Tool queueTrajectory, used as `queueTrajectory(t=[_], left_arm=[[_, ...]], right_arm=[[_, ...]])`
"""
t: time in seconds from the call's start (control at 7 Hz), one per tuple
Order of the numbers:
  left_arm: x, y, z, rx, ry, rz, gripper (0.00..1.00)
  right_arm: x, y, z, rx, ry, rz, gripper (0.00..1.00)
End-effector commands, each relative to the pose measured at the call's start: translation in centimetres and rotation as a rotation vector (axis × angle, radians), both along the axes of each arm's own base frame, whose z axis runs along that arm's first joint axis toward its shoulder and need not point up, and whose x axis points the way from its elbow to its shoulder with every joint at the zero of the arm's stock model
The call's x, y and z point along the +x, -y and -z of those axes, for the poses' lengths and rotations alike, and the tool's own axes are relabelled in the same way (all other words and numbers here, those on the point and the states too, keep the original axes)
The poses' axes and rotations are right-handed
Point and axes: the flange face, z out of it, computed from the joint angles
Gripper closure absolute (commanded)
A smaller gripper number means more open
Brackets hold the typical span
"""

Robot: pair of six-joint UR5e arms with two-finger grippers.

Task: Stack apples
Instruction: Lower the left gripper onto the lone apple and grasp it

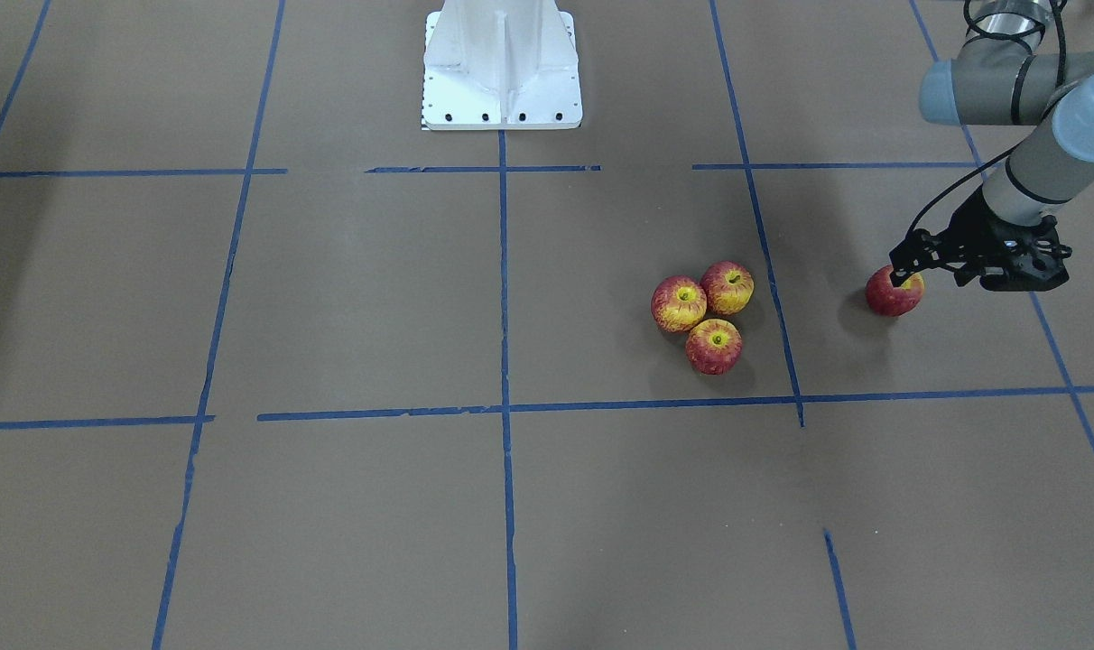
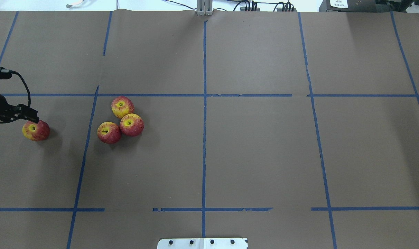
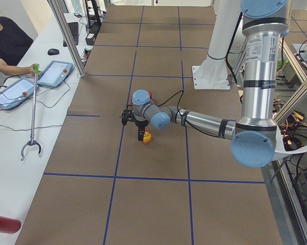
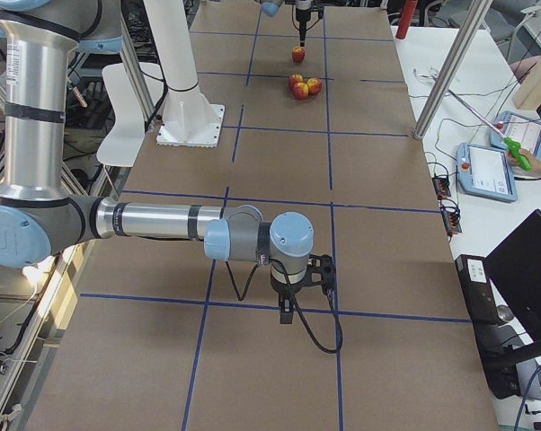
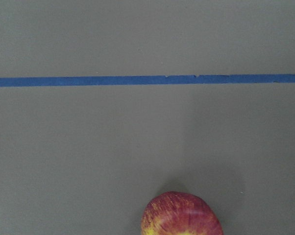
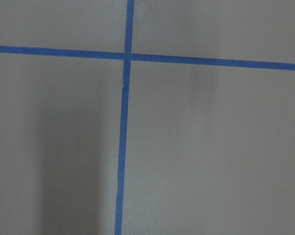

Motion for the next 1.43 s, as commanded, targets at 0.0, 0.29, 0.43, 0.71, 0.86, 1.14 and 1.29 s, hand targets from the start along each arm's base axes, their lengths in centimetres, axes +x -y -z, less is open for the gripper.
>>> queueTrajectory(t=[0.0,0.29,0.43,0.71,0.86,1.14,1.29], left_arm=[[2.9,-0.6,-1.0,-0.003,0.033,-0.032,0.0],[4.2,-0.7,-2.1,-0.012,0.051,-0.052,0.0],[4.6,-0.3,-2.1,-0.014,0.052,-0.053,0.13],[4.8,-0.3,-2.7,-0.025,0.058,-0.058,1.0],[4.3,-0.3,0.0,0.005,0.028,-0.054,1.0],[5.1,0.2,8.5,0.029,-0.067,0.02,1.0],[6.6,2.0,13.3,0.011,-0.135,0.091,1.0]], right_arm=[[0.0,0.0,0.0,0.0,-0.001,0.0,0.0],[0.0,0.0,0.0,-0.001,0.001,0.0,0.0],[0.0,0.0,0.0,0.0,-0.001,0.0,0.0],[0.0,0.0,0.0,-0.001,-0.001,0.0,0.0],[0.0,0.0,0.1,0.002,-0.001,0.0,0.0],[0.0,0.0,0.0,0.0,-0.001,0.0,0.0],[0.0,0.0,0.0,-0.001,-0.001,0.0,0.0]])
